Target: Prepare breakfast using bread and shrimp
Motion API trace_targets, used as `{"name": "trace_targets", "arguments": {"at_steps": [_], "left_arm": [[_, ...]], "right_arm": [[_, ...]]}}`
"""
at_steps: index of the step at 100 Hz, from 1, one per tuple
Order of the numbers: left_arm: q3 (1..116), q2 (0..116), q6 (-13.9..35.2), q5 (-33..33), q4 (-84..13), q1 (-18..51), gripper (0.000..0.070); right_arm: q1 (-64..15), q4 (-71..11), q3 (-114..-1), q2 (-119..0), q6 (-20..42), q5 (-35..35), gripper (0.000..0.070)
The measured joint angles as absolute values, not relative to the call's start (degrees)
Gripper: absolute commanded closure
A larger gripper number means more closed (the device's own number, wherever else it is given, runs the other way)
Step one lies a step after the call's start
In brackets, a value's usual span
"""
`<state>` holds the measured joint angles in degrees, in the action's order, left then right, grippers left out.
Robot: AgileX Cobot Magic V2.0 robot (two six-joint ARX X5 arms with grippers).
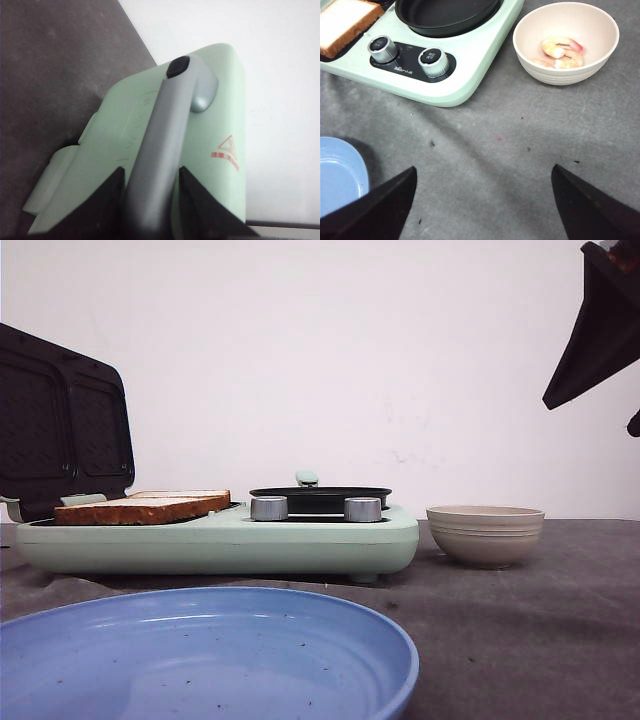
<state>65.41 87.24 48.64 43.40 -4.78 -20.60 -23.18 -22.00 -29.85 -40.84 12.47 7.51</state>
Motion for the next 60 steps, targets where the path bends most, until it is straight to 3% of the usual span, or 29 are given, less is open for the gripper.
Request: {"name": "trace_targets", "arguments": {"at_steps": [30, 60], "left_arm": [[65.73, 87.05, 47.18, 43.35, -4.49, -18.26, 0.0697], [66.22, 86.80, 43.72, 43.81, -3.99, -10.26, 0.0697]], "right_arm": [[-23.20, -22.00, -29.85, -40.84, 12.47, 7.51, 0.0179], [-23.20, -22.00, -29.85, -40.84, 12.47, 7.51, 0.0179]]}}
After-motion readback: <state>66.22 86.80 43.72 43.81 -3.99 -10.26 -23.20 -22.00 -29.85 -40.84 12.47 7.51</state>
